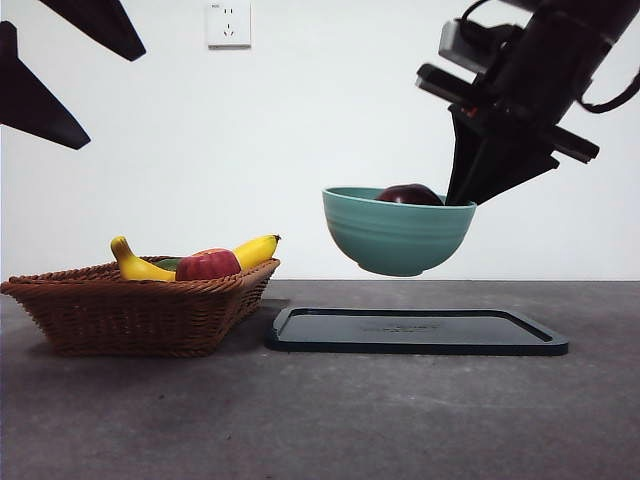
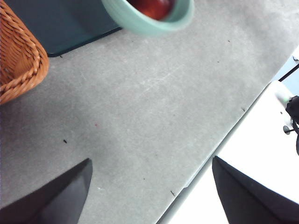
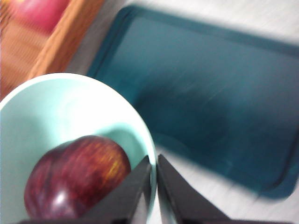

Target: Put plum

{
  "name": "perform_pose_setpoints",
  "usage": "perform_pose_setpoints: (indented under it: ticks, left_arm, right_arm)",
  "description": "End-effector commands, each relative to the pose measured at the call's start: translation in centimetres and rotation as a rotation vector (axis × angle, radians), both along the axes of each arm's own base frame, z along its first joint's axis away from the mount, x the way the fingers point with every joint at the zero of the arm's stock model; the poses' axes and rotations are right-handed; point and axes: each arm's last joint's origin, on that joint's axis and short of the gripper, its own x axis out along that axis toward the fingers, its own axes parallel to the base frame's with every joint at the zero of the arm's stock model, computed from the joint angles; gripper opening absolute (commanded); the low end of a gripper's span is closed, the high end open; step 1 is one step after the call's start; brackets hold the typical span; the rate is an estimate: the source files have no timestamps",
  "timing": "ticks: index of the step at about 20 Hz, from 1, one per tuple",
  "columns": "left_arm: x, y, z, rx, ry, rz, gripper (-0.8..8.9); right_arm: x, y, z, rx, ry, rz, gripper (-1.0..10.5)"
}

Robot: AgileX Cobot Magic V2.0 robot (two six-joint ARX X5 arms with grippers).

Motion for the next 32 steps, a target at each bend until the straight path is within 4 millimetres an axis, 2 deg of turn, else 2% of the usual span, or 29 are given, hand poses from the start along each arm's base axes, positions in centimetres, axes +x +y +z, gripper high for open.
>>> perform_pose_setpoints:
  ticks: [1, 7, 11, 17, 23, 24, 26, 27, 29, 32]
  left_arm:
    - [0.0, -0.1, 0.2, -0.008, -0.003, -0.007, 4.05]
    - [0.0, -0.1, 0.2, -0.008, -0.003, -0.007, 4.05]
    - [0.0, -0.1, 0.2, -0.006, 0.002, -0.007, 4.05]
    - [0.0, -0.1, 0.2, -0.006, 0.001, -0.007, 4.05]
    - [0.0, -0.1, 0.2, -0.006, 0.002, -0.007, 4.05]
    - [0.0, -0.1, 0.2, -0.006, 0.002, -0.007, 4.05]
    - [0.0, -0.1, 0.2, -0.006, 0.002, -0.007, 4.05]
    - [0.0, -0.1, 0.2, -0.006, 0.002, -0.007, 4.05]
    - [0.0, -0.1, 0.2, -0.006, 0.002, -0.007, 4.05]
    - [0.0, -0.1, 0.2, -0.006, 0.002, -0.007, 4.05]
  right_arm:
    - [2.1, 0.4, 0.1, -0.012, -0.006, 0.000, 0.1]
    - [6.5, 0.2, -1.6, -0.038, 0.031, -0.034, 0.1]
    - [8.5, 0.1, -3.4, -0.045, 0.050, -0.052, 0.1]
    - [9.3, 0.1, -5.3, -0.054, 0.083, -0.060, 0.1]
    - [9.2, 0.1, -5.5, -0.055, 0.105, -0.055, 0.2]
    - [9.2, 0.1, -5.5, -0.057, 0.109, -0.055, 0.5]
    - [9.1, 0.0, -5.2, -0.051, 0.109, -0.064, 2.0]
    - [9.0, 0.0, -4.9, -0.049, 0.104, -0.065, 2.3]
    - [8.6, -0.1, -3.6, -0.041, 0.068, -0.068, 2.3]
    - [7.2, -0.6, -0.1, -0.015, -0.010, -0.070, 2.3]
